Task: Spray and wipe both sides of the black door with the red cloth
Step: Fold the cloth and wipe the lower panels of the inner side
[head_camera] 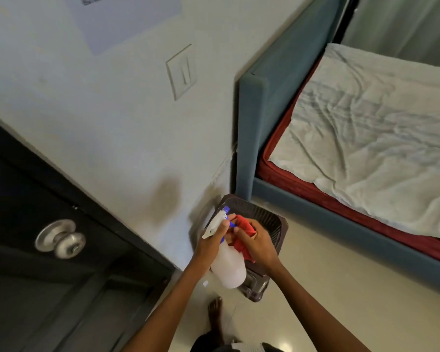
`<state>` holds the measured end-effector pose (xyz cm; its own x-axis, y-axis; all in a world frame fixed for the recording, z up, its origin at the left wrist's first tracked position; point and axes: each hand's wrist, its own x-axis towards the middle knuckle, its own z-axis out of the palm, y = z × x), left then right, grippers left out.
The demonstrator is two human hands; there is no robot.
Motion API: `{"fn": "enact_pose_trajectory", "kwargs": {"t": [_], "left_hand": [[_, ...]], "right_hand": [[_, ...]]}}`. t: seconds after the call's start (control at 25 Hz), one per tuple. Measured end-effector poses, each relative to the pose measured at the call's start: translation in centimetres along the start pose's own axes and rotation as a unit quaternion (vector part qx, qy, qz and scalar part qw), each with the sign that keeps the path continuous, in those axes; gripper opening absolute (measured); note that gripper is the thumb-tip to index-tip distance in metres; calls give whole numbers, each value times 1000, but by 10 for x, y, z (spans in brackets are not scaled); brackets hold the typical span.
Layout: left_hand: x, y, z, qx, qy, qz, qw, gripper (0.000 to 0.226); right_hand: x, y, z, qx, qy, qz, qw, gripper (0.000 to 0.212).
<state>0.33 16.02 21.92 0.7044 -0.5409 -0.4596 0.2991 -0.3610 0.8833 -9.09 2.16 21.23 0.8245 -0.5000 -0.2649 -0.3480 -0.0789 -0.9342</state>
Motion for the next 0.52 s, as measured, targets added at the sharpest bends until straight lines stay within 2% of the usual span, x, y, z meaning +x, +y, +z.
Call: {"fn": "enact_pose_trajectory", "kwargs": {"t": [0.08,0.2,0.32,0.44,0.52], "left_hand": [[18,2,0,-15,-25,8,1000,59],[37,8,0,-15,48,18,999,27],[64,1,1,20,95,21,995,19],[101,-13,0,73,118,32,990,36],[127,-15,4,86,111,25,990,38]], "right_hand": [[10,7,-6,49,65,50,995,14],[21,21,-20,101,172,131,971,13],[32,34,-30,113,227,152,955,17],[42,43,-35,148,263,175,937,12],[48,52,-38,176,287,204,919,12]]}}
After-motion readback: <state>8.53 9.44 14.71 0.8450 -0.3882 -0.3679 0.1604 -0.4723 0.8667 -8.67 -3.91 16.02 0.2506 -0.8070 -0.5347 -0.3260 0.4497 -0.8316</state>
